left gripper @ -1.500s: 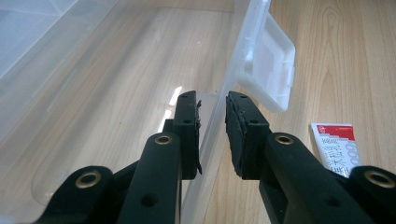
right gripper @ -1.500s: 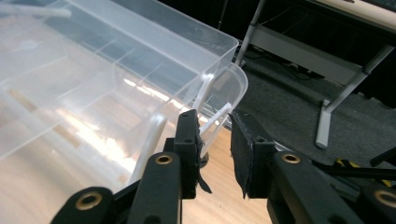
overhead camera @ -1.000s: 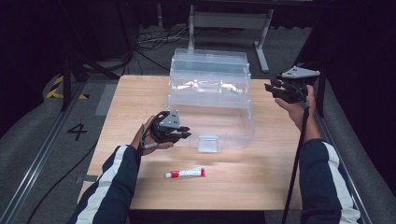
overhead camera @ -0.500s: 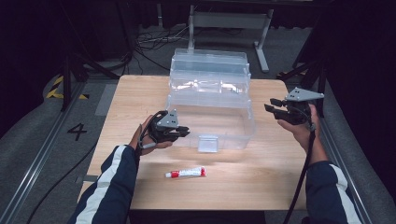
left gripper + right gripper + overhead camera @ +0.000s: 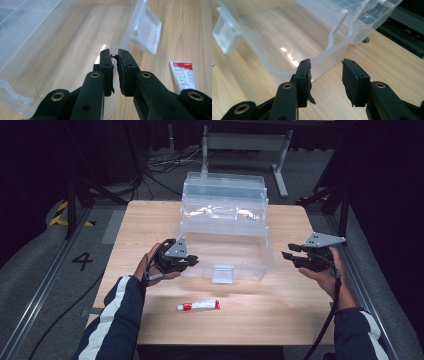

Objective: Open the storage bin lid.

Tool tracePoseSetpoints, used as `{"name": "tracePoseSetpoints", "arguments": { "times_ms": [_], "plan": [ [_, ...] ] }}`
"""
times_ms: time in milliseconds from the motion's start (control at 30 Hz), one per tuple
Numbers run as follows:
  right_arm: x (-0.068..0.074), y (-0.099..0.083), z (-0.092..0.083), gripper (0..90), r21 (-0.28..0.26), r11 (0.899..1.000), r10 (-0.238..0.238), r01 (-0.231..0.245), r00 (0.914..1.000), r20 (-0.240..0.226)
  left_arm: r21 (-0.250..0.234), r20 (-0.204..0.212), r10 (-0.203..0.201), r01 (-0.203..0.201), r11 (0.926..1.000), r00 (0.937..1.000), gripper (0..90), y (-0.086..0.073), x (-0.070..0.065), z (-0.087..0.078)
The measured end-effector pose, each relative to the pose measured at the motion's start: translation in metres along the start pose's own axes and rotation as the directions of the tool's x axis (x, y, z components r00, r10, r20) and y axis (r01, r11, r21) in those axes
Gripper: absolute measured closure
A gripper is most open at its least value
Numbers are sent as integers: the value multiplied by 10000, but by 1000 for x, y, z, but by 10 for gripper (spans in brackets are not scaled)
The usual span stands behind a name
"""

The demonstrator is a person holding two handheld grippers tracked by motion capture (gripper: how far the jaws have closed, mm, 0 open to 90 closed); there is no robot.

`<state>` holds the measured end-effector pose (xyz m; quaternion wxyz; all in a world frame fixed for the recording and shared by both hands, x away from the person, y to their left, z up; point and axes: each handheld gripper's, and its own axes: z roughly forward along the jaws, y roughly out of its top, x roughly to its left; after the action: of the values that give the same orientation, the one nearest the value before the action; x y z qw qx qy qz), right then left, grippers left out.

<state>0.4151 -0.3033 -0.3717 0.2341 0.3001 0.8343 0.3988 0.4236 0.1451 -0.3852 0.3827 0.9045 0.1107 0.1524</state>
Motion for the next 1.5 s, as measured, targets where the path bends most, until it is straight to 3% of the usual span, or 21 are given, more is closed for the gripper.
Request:
{"name": "tracePoseSetpoints", "arguments": {
  "times_ms": [200,300,633,867,967,1033,1100,1200,1267,1333,1500],
  "plan": [
    [13,-5,-3,587,96,9998,-188,192,9988,-449,102,-281,-3,5,9999,9996,800,-5,-2,-13],
    [18,-6,-5,594,-145,9999,-61,56,9992,-394,203,-608,-56,69,9998,9981,761,-9,-2,-19],
    [35,-7,-6,597,15,9981,-605,609,9931,-1005,679,-875,124,-64,9977,9961,708,-27,-12,-39],
    [54,-2,4,601,11,9952,-968,982,9824,-1595,1311,-921,-295,414,9905,9953,601,-53,-17,-44],
    [61,0,6,608,-62,9933,-1152,1157,9802,-1609,1711,-1096,-595,778,9822,9922,565,-67,-19,-43],
    [70,3,12,609,-26,9904,-1363,1384,9716,-1934,1999,-1250,-903,1142,9731,9880,519,-81,-20,-43],
    [73,4,14,608,-14,9896,-1410,1438,9685,-2052,2051,-1280,-1043,1292,9702,9863,501,-86,-21,-43],
    [84,8,22,608,28,9854,-1652,1702,9603,-2247,2098,-595,-1341,1437,9671,9892,467,-100,-25,-45],
    [89,10,28,606,94,9821,-1803,1882,9532,-2428,2142,-396,-1513,1563,9642,9877,455,-107,-28,-46],
    [95,12,34,605,136,9794,-1910,2013,9469,-2588,2311,-408,-1528,1582,9600,9874,446,-113,-30,-45],
    [110,20,49,597,223,9712,-2185,2372,9242,-3132,2549,-729,-1973,2095,9440,9776,419,-127,-35,-41]
  ]
}}
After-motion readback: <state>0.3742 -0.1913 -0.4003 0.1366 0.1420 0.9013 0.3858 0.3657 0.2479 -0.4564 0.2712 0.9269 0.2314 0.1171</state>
